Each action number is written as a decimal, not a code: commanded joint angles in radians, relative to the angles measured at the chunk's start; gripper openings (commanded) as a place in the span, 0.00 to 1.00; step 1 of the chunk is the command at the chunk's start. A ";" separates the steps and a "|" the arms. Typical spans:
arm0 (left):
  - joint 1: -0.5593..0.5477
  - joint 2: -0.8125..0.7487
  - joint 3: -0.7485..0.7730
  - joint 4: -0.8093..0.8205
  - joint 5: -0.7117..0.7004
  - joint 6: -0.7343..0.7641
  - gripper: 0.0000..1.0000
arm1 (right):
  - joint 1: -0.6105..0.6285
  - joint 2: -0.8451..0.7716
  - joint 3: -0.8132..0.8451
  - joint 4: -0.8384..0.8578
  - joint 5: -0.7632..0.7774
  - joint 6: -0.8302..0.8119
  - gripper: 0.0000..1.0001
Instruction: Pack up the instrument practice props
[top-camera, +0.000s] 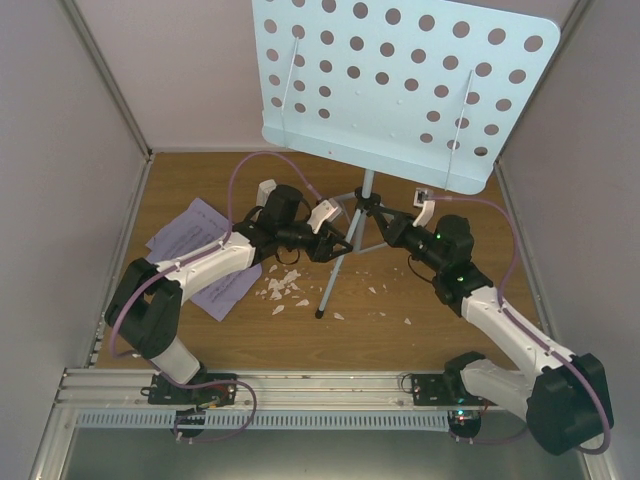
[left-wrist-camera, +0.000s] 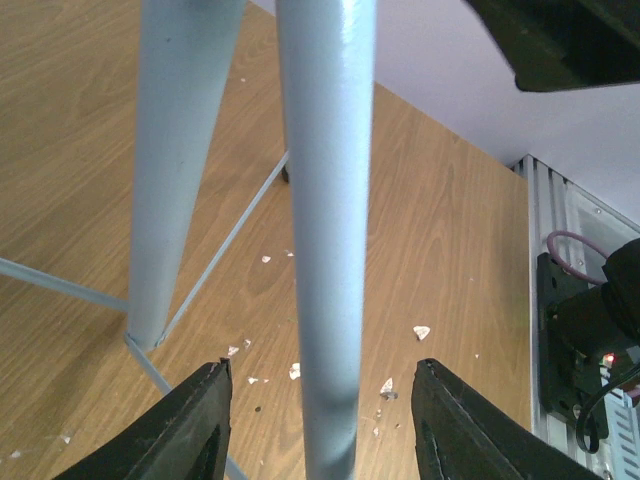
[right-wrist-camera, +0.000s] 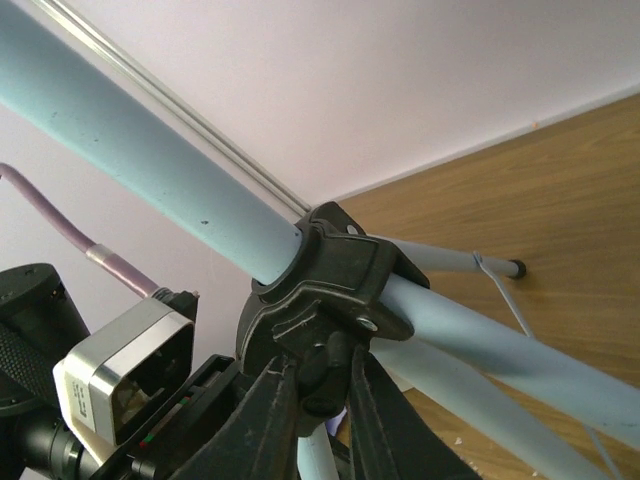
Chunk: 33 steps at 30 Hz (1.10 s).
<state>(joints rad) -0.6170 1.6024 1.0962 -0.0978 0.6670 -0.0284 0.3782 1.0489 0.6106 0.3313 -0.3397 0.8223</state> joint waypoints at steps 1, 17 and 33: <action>-0.007 0.019 0.025 0.014 -0.018 0.022 0.48 | 0.009 -0.009 0.024 -0.024 0.077 -0.140 0.09; -0.009 0.018 0.016 -0.007 -0.041 0.022 0.45 | 0.022 -0.088 0.021 -0.192 0.202 -0.637 0.06; -0.009 -0.071 -0.041 0.003 -0.165 0.107 0.67 | 0.022 -0.140 0.008 -0.204 0.066 -0.676 0.63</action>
<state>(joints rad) -0.6220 1.5753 1.0763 -0.1242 0.5552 0.0357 0.4011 0.9482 0.6315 0.1341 -0.2367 0.1444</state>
